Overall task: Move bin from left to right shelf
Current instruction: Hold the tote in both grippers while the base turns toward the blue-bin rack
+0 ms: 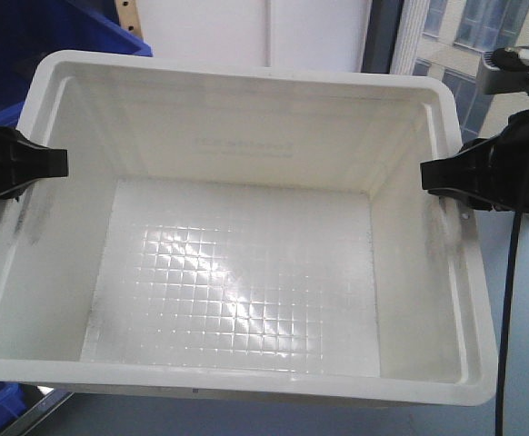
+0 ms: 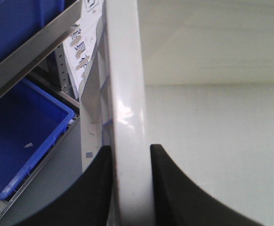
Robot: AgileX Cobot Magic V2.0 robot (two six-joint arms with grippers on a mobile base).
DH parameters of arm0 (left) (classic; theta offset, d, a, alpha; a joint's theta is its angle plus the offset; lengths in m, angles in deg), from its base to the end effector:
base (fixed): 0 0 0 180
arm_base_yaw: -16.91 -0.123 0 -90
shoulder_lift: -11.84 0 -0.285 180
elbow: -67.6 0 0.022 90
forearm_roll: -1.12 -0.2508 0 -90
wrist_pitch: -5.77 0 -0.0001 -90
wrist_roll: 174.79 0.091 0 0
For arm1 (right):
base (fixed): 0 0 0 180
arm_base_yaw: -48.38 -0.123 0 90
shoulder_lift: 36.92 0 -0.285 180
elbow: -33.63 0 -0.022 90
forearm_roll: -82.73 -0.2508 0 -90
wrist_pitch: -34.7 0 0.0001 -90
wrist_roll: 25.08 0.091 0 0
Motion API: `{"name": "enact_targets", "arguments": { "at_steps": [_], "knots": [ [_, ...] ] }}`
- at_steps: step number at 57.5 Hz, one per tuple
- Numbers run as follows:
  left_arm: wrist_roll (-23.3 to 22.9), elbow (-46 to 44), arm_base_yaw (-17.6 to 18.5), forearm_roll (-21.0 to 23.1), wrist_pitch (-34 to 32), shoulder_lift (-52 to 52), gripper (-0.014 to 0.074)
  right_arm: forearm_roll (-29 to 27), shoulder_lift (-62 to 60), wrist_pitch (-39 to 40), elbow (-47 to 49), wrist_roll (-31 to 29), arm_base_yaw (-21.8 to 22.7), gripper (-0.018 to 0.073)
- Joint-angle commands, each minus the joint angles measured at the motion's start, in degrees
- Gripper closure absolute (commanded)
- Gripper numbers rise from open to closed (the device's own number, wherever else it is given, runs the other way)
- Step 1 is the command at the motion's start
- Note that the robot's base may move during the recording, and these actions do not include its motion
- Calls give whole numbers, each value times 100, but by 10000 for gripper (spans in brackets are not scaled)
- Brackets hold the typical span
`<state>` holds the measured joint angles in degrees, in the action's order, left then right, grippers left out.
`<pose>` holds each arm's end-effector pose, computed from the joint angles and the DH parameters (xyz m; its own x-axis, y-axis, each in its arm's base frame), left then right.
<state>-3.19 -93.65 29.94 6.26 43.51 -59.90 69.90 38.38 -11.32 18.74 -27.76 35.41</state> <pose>0.2260 -0.0574 0.3573 -0.6449 -0.0720 -0.7609 0.1310 0.9704 -0.2029 0.2320 0.0684 0.3557 -0.7270 -0.0562 -0.6843 -0.2524 0.9487 0.1903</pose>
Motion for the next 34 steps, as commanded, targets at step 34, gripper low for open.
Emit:
{"name": "enact_targets", "arguments": {
  "at_steps": [34],
  "knots": [
    [66, -219, 14, -32, -770, 217, 603, -41, -188, 610, 243, -129, 44, 564]
  ]
}}
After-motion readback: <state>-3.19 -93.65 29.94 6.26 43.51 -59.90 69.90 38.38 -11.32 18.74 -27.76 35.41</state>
